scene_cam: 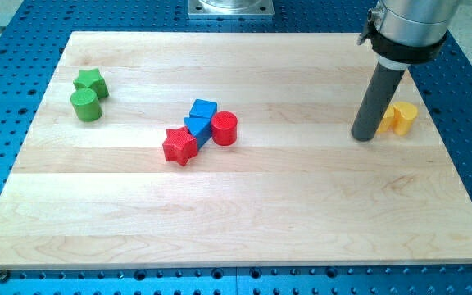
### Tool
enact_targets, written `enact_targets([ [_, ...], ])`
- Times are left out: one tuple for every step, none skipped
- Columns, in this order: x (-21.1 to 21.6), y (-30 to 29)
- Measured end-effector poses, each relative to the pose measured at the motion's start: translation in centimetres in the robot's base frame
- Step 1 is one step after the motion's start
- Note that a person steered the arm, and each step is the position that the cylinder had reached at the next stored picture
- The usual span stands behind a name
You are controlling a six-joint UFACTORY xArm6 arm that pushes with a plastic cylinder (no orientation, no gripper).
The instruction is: Push the red star into the triangle
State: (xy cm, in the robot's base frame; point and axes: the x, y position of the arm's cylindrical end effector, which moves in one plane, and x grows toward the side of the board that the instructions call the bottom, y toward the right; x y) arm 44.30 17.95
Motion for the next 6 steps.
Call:
enact_targets([
  [8.0,-13.3],
  [13.8,-29.4],
  [10.9,-35.8],
  [6.1,-29.3],
  [3.0,-27.7],
  [2.6,-23.7],
])
